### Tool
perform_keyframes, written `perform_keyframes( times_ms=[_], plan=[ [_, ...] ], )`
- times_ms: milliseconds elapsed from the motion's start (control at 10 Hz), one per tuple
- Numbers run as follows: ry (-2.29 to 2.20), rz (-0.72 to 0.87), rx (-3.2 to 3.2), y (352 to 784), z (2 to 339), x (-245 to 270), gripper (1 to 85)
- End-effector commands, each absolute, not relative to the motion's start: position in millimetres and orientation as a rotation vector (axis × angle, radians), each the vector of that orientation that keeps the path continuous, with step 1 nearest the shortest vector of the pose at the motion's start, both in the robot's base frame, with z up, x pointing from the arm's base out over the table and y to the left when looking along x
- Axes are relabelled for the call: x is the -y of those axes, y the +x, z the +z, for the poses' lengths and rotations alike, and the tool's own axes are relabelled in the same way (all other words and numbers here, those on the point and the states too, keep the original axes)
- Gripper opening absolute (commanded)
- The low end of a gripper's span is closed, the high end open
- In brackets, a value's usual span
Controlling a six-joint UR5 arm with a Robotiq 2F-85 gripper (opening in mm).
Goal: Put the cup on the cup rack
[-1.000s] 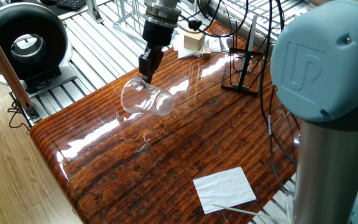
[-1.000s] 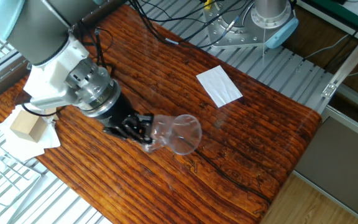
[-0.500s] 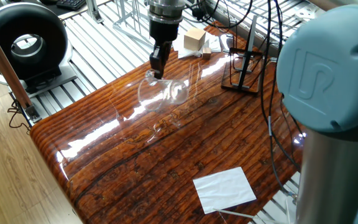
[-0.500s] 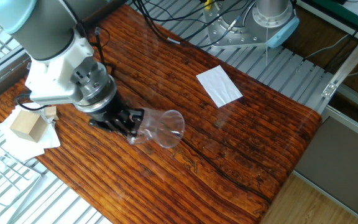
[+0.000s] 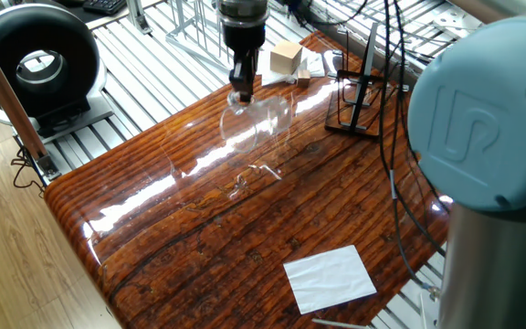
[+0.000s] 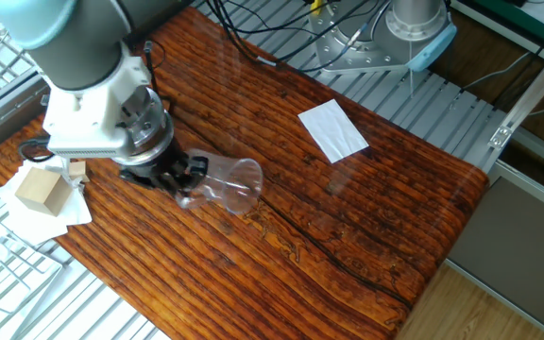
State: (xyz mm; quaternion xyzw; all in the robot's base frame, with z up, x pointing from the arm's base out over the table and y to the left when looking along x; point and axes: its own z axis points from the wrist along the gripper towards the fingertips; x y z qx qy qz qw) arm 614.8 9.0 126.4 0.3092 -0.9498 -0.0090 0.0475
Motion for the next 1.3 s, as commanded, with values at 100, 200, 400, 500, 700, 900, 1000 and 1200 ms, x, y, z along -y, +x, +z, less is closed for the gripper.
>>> perform_keyframes(
  times_ms=[100,200,400,500,700,900,1000,1200],
  plan=[
    [1.027,0.269,2.854,634.7,145.6,25.2,1.0],
    [1.083,0.403,2.829,646.0,150.2,45.1,1.0],
    [1.098,0.454,2.817,649.6,151.9,50.8,1.0],
    [1.097,0.457,2.815,648.7,152.7,51.2,1.0],
    [1.110,0.518,2.789,649.7,160.2,58.0,1.0],
    [1.154,0.630,2.747,655.7,168.5,71.3,1.0],
    [1.168,0.700,2.729,658.6,174.8,77.8,1.0],
    [1.178,0.742,2.717,660.9,178.5,81.5,1.0]
  ],
)
